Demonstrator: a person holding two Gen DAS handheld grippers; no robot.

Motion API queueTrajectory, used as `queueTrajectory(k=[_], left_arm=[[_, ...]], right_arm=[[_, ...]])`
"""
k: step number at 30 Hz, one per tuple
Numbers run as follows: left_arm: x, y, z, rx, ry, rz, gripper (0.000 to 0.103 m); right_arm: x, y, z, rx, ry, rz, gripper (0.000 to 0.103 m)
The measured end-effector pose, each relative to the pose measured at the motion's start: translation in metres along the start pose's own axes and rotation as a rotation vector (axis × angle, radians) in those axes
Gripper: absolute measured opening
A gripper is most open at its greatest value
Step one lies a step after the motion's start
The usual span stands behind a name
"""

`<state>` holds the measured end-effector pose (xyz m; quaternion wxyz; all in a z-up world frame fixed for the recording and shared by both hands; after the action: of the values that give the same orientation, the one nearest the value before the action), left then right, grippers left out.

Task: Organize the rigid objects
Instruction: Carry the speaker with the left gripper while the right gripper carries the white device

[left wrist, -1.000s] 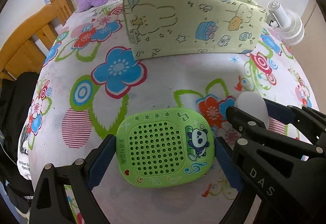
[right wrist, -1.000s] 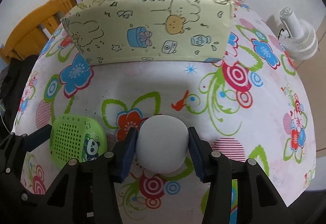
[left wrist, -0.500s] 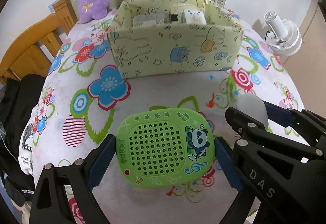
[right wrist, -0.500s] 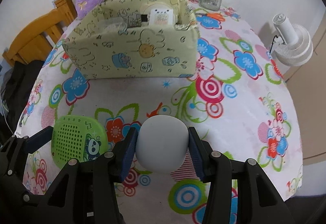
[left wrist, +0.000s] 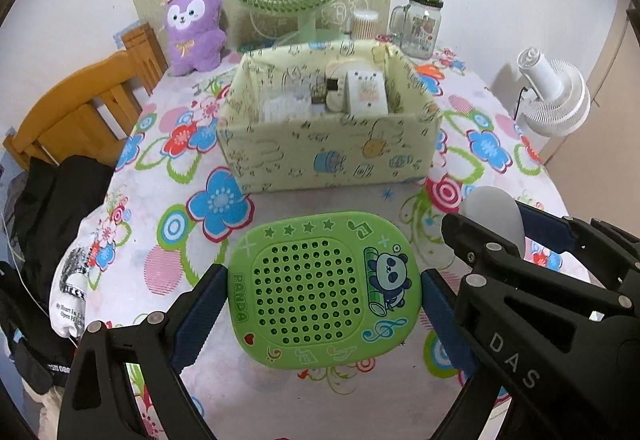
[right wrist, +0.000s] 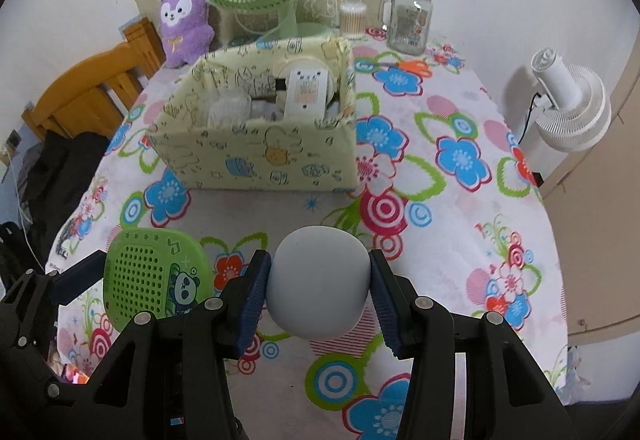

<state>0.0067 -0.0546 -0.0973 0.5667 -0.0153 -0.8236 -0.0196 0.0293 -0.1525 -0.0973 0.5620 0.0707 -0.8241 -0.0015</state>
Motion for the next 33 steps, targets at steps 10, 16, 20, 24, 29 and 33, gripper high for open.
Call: queueTrajectory(k=[10,16,20,24,29,33], left_arm=[[0.028,-0.015,-0.009,0.032,-0.051,-0.02,0.095],[0.041,-0.02,-0.014,0.053,-0.076,-0.032,0.095],[0.046,-0.022,-0.016,0.067,-0.088,-0.044,0.095],[0.049,-0.021,-0.019,0.076,-0.091,-0.052,0.095],[0.052,-0.018,-0.026,0.078,-0.096,-0.056,0.095],[0.051,-0.016,-0.036,0.066,-0.1,-0.049,0.095]], right_arm=[[0.03,-0.015,-0.009,0.021,-0.051,-0.015,0.052],[0.044,-0.021,-0.015,0.036,-0.074,-0.025,0.052],[0.049,-0.023,-0.019,0.05,-0.087,-0.039,0.052],[0.052,-0.022,-0.024,0.06,-0.091,-0.055,0.052],[0.055,-0.019,-0.032,0.068,-0.096,-0.057,0.052],[0.054,-0.018,-0.04,0.061,-0.1,-0.051,0.052]])
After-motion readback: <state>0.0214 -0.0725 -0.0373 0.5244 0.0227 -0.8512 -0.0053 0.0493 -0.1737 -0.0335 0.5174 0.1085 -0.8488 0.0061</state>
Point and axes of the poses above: each gripper's, at about its wrist camera, not at the fingertips, and x roughly against the way its jaws point, y to its left, z to its underside, the point moved 3 cm from there along -x, roughly the way its jaws point, and after that the axes turned 10 degrees about y, right-handed, at the moved point
